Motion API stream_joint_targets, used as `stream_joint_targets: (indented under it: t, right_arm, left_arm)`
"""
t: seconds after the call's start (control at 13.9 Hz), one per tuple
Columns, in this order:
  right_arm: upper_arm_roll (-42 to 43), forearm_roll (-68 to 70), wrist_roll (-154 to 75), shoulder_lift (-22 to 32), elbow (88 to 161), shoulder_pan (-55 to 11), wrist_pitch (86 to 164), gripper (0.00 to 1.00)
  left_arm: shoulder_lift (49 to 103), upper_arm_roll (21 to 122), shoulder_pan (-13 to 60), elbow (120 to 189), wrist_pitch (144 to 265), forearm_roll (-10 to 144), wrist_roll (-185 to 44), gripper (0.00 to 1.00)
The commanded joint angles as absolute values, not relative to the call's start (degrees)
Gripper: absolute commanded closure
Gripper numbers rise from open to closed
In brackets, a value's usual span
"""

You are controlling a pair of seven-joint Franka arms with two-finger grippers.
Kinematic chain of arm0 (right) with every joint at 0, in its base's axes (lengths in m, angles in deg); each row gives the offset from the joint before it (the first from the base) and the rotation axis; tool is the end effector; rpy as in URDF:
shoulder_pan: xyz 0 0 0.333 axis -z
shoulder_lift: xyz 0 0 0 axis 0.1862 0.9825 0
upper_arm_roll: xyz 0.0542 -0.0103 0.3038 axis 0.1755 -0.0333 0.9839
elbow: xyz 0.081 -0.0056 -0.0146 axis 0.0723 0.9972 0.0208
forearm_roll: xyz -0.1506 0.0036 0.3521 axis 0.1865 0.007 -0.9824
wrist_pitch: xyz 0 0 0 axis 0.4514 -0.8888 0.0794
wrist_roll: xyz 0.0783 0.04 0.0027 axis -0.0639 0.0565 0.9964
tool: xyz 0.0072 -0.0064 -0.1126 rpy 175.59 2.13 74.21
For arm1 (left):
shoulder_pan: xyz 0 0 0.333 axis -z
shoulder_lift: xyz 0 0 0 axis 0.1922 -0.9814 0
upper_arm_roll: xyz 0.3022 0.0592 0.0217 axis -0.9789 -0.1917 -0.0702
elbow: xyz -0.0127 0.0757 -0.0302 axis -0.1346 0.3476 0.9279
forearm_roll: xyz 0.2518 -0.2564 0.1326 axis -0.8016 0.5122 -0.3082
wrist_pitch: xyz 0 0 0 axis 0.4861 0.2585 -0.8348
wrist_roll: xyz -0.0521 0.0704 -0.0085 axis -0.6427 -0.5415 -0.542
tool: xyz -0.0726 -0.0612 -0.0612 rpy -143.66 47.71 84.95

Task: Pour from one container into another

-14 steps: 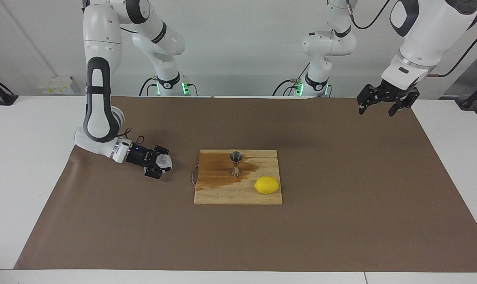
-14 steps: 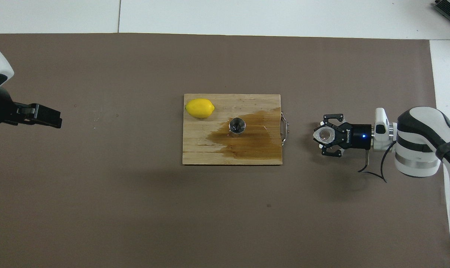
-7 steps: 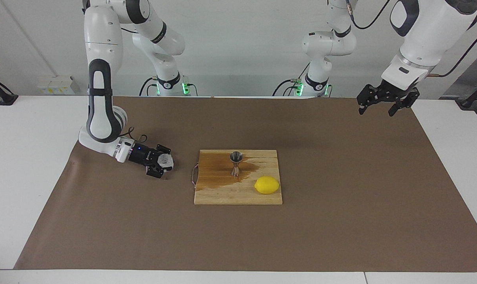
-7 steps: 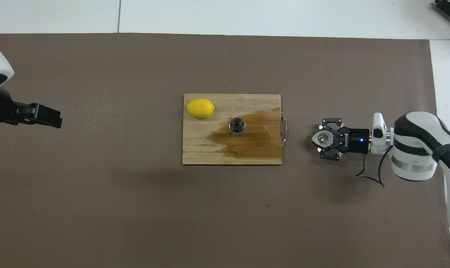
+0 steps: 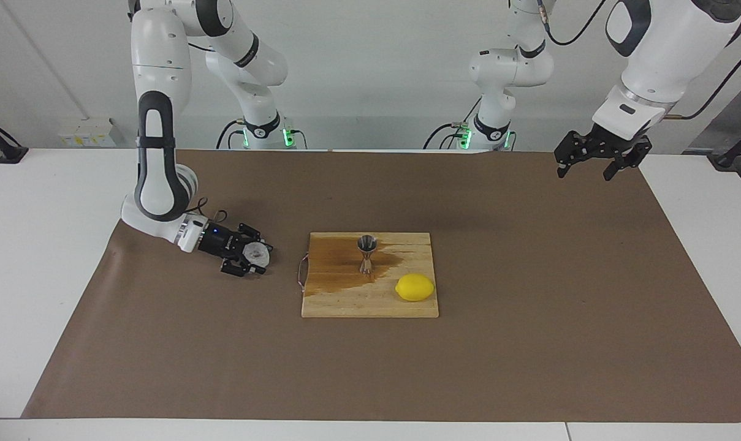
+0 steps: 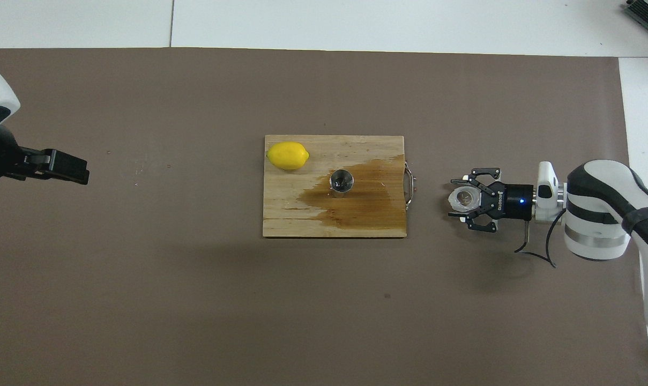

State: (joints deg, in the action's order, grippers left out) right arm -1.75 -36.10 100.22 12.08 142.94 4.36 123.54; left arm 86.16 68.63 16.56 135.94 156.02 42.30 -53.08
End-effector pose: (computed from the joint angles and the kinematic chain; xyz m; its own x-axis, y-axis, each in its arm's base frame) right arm 0.5362 -0.0355 0.2155 -0.0563 0.5329 0.8443 0.9900 -0.0800 0.1165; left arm 0.5400 -0.0551 0.6046 0.9911 -0.1323 -0.0158 -0.1321 -0.9911 0.0164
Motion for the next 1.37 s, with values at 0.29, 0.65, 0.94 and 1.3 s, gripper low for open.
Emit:
stream_joint_targets:
  t: [0.29,0.65,0.94,1.3]
  right_arm:
    - [-2.2,-19.7,93.3,5.3,142.6,7.9,124.2,0.00]
    - [-2.2,-4.1,72.9,-3.2,142.5,10.5,123.9,0.00]
    - [-1.6,4.3,50.5,-5.3,140.6,8.9,123.4,0.00]
    - [-1.7,14.3,24.3,-5.1,138.8,0.7,125.5,0.00]
  left_arm:
    - [87.6,68.8,16.2,137.5,155.8,41.4,-53.0,0.00]
    - [87.6,68.8,16.2,137.5,155.8,41.4,-53.0,0.00]
    - [87.6,68.8,16.2,137.5,155.8,41.4,-53.0,0.00]
    - [87.6,68.8,16.2,137.5,155.8,41.4,-53.0,0.00]
